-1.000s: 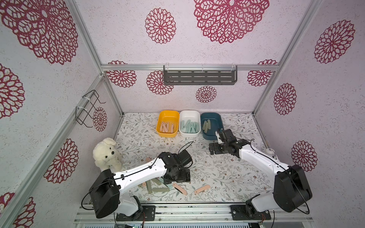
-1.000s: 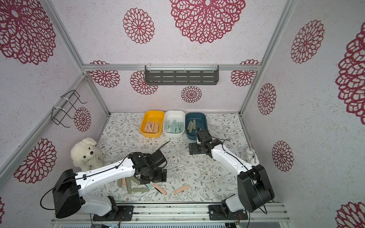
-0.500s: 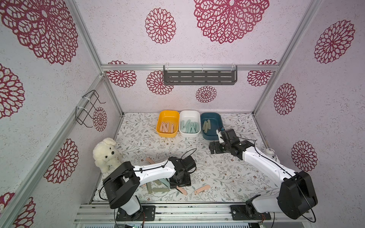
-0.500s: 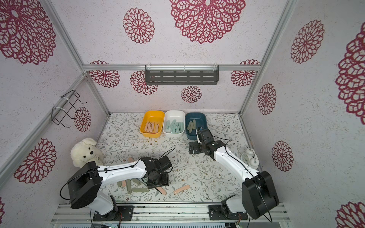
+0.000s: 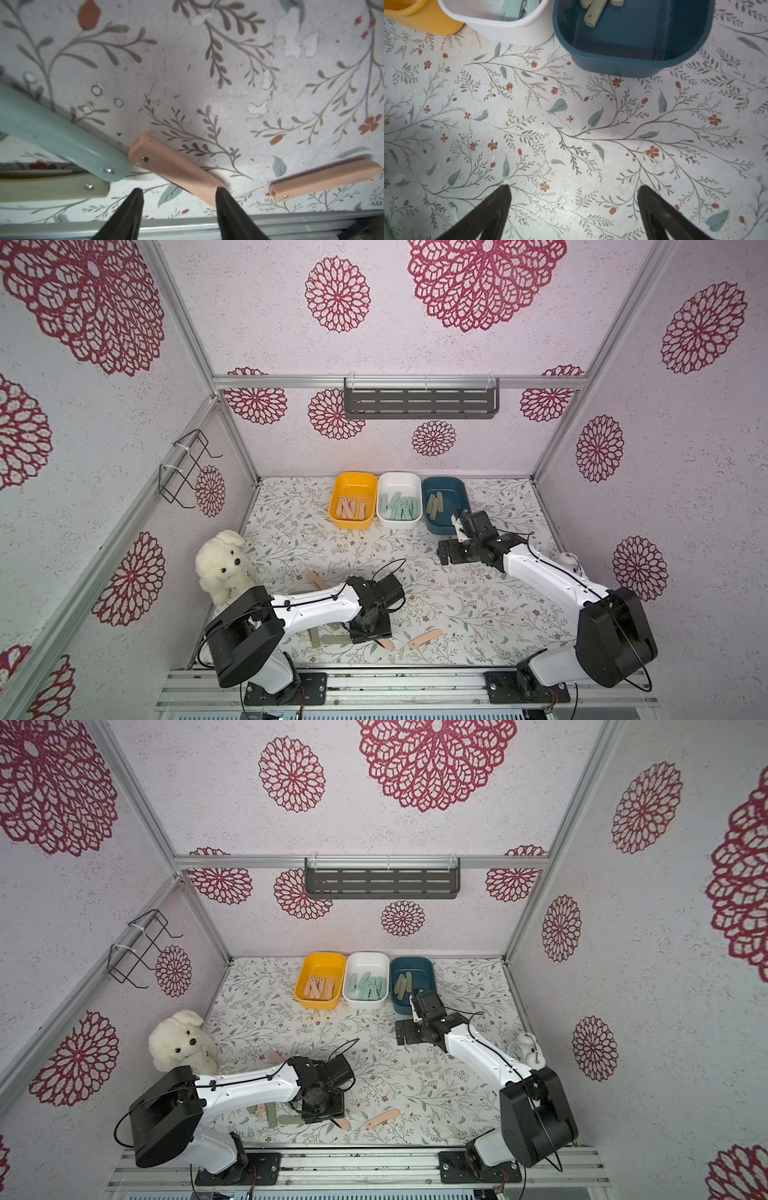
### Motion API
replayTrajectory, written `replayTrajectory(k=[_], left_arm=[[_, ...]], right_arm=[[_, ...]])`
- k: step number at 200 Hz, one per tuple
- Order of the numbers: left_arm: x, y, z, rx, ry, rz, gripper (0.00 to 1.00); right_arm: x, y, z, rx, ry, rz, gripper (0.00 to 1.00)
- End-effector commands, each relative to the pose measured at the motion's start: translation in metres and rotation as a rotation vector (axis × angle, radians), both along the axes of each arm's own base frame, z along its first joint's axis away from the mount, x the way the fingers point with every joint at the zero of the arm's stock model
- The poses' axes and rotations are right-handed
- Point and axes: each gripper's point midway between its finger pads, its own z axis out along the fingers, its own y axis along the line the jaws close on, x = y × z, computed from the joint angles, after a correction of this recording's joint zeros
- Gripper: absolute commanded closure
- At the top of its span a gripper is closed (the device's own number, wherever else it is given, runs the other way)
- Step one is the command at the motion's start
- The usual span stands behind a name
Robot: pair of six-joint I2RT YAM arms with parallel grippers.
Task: Place the fruit knives into the storage box by color
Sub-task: Pick up the fruit knife from the center of the board.
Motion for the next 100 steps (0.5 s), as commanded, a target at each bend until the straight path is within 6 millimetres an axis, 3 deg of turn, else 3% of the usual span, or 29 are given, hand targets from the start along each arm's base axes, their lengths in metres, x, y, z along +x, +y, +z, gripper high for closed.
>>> replayTrajectory(k=[1,54,100], left_arm=[[0.017,-0.007,-0.002,0.021,-0.026,-0.046,0.47],[0.038,-0.014,-0.002,0.039,-0.039,-0.089,0.59],[0.035,-0.001,-0.002,0.091,-0.032,-0.091,0.57]], right_arm=[[0.008,0.004,0.012,0.014,-0.026,0.010,0.01],[0.009,0.002,0.009,-0.002,-0.018,0.002,0.01],[0.012,0.004,0.007,-0.005,-0.014,0.007,0.01]])
